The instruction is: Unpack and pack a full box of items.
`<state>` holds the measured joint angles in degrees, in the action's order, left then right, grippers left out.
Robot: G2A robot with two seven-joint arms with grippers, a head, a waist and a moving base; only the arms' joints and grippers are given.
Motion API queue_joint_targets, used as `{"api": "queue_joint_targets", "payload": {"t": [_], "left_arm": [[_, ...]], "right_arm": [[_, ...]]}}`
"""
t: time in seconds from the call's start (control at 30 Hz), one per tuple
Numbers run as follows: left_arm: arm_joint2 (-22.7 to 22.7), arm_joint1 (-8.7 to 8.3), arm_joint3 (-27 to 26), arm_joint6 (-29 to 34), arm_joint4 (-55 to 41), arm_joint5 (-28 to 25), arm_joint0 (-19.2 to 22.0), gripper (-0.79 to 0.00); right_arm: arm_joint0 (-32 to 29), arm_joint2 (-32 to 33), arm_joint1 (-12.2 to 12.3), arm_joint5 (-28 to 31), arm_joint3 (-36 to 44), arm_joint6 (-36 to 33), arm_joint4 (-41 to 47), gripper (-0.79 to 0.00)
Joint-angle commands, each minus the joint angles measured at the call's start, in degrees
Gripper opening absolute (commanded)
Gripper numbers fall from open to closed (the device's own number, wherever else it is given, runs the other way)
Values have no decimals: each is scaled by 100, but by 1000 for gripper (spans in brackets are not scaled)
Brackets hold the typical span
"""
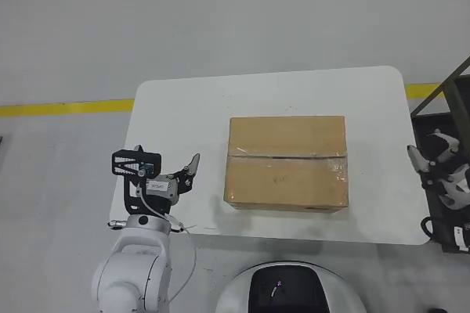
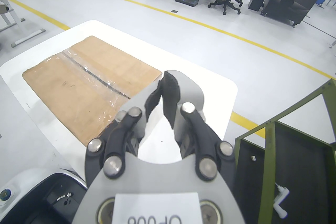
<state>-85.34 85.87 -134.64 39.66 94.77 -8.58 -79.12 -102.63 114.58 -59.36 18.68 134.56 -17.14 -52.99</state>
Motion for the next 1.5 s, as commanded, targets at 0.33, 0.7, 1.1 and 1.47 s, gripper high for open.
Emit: {"api": "queue_joint_targets", "payload": {"t": [0.33,0.7,1.1,1.47], "left_arm": [[0,0,0,0,0,0,0,0],[0,0,0,0,0,0,0,-1],[0,0,0,0,0,0,0,-1],[0,0,0,0,0,0,0,0]], "right_arm": [[0,0,0,0,0,0,0,-31],[0,0,0,0,0,0,0,0],[0,0,0,0,0,0,0,0],[0,0,0,0,0,0,0,0]]}}
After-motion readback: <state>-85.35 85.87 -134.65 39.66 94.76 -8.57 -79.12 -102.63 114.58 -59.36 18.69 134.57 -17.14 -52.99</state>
